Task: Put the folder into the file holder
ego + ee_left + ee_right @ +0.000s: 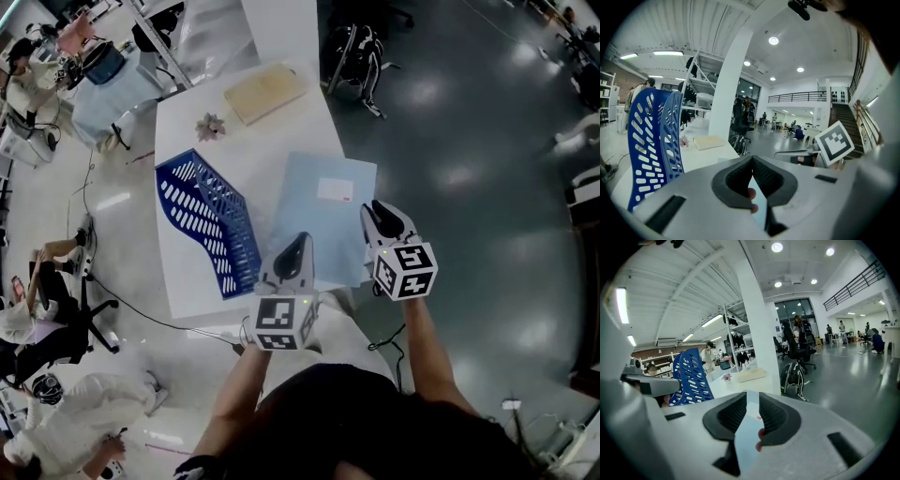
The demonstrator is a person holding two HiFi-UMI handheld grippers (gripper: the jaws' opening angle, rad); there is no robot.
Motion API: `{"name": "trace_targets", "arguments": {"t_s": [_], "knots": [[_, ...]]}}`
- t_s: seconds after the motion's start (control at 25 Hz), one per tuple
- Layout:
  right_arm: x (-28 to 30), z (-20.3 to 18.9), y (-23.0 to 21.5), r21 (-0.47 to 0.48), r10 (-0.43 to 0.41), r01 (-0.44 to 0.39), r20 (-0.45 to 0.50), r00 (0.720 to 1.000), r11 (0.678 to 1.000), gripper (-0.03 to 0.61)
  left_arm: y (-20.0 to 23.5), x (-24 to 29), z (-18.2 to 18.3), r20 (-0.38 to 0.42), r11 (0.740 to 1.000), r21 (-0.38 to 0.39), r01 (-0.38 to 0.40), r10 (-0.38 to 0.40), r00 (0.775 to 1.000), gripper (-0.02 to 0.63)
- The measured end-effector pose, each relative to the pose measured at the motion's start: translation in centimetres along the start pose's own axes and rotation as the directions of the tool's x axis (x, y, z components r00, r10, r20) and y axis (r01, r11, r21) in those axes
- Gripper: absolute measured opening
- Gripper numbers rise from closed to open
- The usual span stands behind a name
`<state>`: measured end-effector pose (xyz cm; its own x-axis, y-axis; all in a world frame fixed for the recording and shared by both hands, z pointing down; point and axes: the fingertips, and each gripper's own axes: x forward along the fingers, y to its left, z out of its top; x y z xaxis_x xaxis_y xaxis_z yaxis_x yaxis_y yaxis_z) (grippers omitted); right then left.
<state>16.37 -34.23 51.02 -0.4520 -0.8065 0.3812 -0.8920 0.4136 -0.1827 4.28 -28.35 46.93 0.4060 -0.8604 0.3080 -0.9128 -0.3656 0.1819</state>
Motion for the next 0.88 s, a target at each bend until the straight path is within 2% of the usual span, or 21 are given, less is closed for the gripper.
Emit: {"name": "trace_targets", "arguments": {"t_s": [0.6,0.88], "knots": [[4.3,-3.8,-4.4,0.069,-0.01,0.016,-0.093,0.996,0.998,0.115,1.5,3.1,-1.5,-0.05,0.999,-0.024,-0.033,0.031,0.998,0.006],[6.1,-5.4,-6.1,0.151,0.003,0.016,-0.123,0.992,0.988,0.154,2.2,4.3,-2.0,-0.068,0.998,-0.037,-0.046,0.044,0.997,0.006]]}}
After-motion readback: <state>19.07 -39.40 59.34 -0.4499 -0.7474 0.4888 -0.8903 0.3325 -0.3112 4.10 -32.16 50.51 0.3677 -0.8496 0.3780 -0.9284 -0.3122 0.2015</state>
